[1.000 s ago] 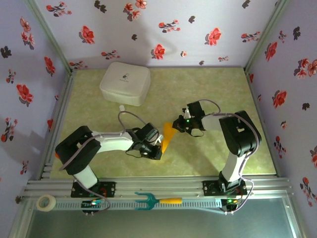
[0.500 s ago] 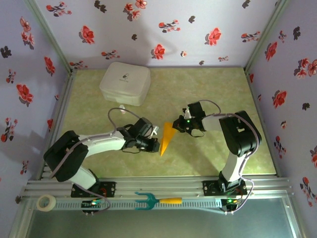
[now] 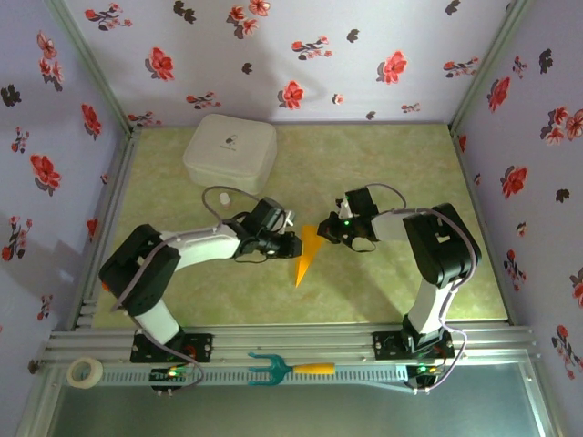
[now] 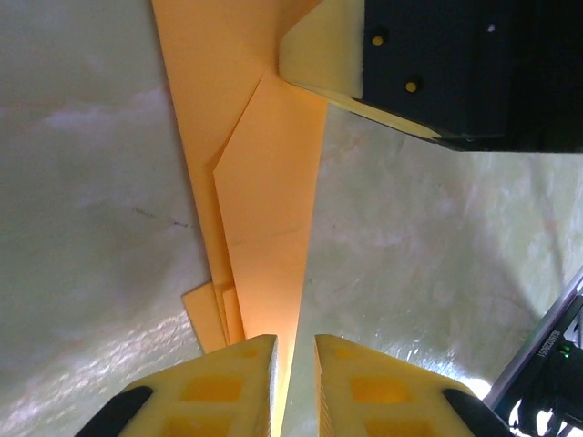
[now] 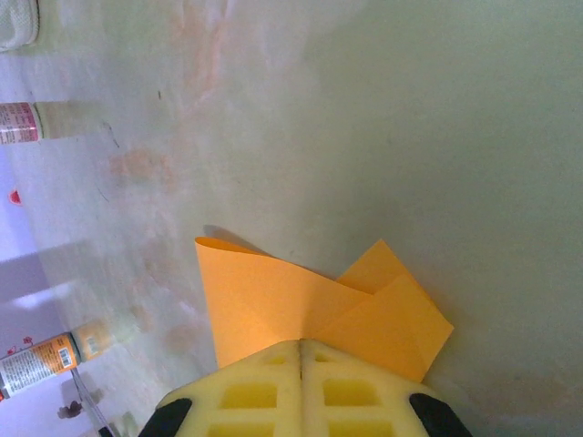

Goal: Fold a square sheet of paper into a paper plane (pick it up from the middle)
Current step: Fold the wing for the fifth time at the center of the table, then move a paper plane to the center of the table.

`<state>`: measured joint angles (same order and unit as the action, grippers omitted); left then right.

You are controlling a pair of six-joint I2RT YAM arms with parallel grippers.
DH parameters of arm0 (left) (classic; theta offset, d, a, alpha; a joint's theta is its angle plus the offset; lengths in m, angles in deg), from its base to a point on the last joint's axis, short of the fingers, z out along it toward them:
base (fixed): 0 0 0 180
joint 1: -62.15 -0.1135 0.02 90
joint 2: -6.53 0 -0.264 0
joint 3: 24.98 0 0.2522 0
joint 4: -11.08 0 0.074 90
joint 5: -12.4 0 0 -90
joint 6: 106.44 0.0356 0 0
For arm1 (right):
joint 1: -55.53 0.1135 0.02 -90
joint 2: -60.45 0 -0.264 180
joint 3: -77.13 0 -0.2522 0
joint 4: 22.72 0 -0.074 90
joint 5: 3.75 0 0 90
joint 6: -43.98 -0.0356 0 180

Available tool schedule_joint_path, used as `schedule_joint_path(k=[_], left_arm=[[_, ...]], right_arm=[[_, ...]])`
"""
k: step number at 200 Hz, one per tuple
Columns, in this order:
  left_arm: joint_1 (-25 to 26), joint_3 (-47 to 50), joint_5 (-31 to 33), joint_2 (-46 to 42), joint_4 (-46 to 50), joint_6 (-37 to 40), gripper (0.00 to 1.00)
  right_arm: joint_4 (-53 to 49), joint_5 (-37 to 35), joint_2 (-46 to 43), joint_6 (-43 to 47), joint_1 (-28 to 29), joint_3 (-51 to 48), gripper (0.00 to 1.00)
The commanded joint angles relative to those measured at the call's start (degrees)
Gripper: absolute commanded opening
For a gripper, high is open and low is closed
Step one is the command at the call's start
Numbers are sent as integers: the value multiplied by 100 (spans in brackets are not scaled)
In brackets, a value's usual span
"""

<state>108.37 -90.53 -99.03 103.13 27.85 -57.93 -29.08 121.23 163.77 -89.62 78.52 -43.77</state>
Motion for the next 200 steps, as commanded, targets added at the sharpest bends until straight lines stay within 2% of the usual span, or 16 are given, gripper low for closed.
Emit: schedule_joint_path(k=[1, 29, 42, 108, 200], left_arm=[[-43, -238, -212, 332, -103, -109, 20], [-38, -170, -139, 387, -230, -232, 21], [-51, -123, -83, 343, -221, -243, 22], [-232, 400, -19, -8, -396, -382, 27], [-294, 334, -383, 319, -489, -396, 30]], right_arm=[[-127, 119, -66, -65, 3, -149, 5], [-56, 210, -292, -122, 3, -148, 9], [-150, 180, -476, -94, 5, -129, 13], [-698, 42, -1102, -27, 52, -324, 21], [-634, 40, -1332, -219, 259, -783, 23]])
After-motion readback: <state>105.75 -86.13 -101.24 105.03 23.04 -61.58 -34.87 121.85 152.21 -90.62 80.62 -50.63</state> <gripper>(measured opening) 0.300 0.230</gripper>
